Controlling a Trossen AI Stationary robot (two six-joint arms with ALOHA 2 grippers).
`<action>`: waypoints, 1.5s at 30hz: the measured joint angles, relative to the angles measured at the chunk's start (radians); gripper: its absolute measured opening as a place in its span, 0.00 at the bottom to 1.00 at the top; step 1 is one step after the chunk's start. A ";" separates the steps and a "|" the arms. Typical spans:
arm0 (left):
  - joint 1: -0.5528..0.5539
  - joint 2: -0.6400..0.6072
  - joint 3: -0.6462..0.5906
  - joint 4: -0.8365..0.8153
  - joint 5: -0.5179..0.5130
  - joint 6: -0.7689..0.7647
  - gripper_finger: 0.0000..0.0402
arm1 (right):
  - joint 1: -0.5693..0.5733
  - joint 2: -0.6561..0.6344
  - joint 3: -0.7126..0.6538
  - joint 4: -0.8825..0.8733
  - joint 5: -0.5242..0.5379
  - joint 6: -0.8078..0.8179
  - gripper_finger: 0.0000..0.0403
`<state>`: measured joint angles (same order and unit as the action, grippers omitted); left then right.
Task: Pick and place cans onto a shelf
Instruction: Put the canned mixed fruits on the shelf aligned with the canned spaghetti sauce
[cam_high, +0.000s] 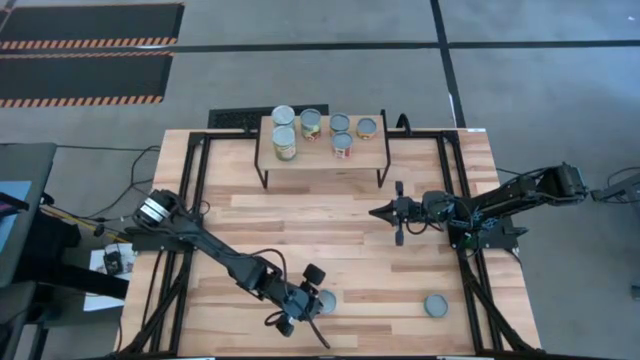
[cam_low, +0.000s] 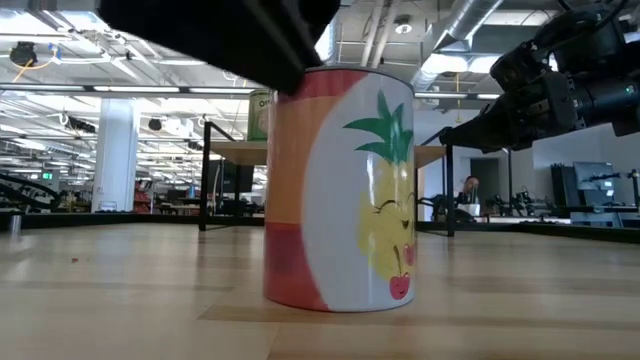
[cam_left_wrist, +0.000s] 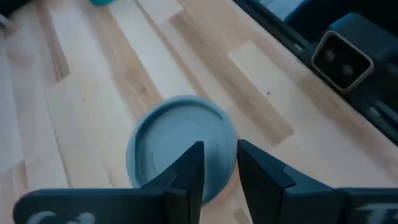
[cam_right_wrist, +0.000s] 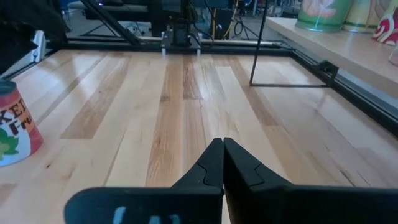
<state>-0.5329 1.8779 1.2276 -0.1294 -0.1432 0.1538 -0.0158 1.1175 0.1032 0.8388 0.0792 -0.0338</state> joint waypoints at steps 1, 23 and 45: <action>0.004 0.007 0.005 0.009 -0.003 0.000 0.21 | 0.000 0.000 0.000 -0.001 0.000 0.000 0.04; 0.088 -0.020 0.147 -0.293 -0.072 -0.036 0.00 | 0.000 0.000 0.000 -0.019 0.000 0.000 0.04; 0.242 -0.233 -0.130 -0.064 -0.127 -0.252 0.00 | 0.000 0.000 0.000 -0.041 0.000 -0.013 0.04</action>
<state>-0.2912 1.6449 1.0978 -0.1934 -0.2706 -0.0985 -0.0155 1.1175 0.1032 0.7979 0.0792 -0.0463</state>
